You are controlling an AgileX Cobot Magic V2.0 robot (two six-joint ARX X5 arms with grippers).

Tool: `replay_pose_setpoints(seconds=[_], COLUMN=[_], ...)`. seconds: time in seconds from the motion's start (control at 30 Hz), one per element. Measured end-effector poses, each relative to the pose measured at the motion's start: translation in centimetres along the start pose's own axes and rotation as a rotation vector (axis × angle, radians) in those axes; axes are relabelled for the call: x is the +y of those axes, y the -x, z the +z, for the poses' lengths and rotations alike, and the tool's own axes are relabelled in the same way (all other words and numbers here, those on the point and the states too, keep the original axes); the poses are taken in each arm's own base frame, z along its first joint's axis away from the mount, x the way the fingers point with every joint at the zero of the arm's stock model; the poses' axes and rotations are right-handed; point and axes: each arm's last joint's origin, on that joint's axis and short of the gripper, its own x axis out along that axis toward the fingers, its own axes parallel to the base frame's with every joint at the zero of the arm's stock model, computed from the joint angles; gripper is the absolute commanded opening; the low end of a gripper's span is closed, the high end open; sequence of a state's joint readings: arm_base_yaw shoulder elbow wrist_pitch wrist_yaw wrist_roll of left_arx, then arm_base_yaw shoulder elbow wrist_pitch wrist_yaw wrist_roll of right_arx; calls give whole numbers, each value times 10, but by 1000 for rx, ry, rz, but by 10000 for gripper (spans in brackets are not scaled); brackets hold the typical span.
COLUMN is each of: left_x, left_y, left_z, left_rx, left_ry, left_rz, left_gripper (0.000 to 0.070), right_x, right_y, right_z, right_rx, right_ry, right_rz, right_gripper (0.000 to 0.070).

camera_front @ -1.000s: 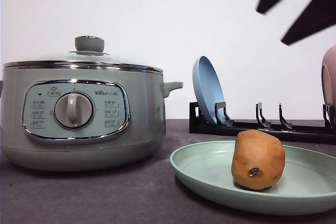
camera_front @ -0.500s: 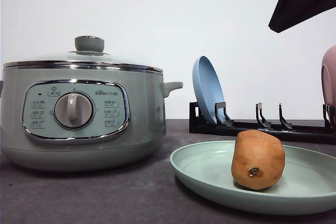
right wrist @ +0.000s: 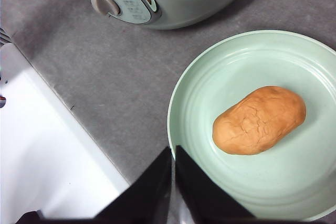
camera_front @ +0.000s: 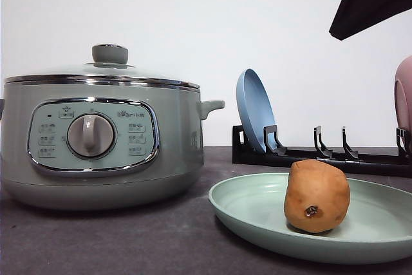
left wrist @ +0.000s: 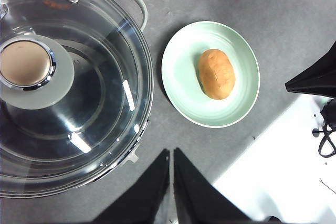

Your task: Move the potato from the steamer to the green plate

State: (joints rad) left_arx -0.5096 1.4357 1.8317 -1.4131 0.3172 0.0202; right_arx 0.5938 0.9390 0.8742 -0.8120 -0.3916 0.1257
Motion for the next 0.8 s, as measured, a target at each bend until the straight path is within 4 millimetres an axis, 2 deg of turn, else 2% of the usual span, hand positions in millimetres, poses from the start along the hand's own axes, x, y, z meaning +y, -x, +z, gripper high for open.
replay_pose_setpoints(seconds=[0.1, 0.17, 0.23, 0.37, 0.47, 0.6, 0.8], left_x=[1, 1, 0, -2, 0, 9, 23], left_y=[14, 33, 60, 108, 125, 124, 94], left_z=[-3, -1, -2, -22, -43, -77, -125], left_rx=[-69, -233, -440, -768, -922, -1013, -1106], left_ry=[-47, -104, -170, -254, -270, -252, -192], left_rz=[16, 46, 96, 225, 335, 507, 763], left_gripper=[3, 3, 3, 3, 3, 3, 3], right_x=[0, 0, 0, 0, 0, 0, 0], right_y=[0, 0, 0, 0, 0, 0, 0], right_z=[0, 0, 1, 1, 1, 1, 1], right_rx=[-1, -2, -6, -8, -8, -8, -8], right_ry=[0, 1, 2, 3, 3, 3, 3], right_rz=[0, 0, 1, 1, 1, 1, 1], right_gripper=[0, 0, 0, 0, 0, 0, 0])
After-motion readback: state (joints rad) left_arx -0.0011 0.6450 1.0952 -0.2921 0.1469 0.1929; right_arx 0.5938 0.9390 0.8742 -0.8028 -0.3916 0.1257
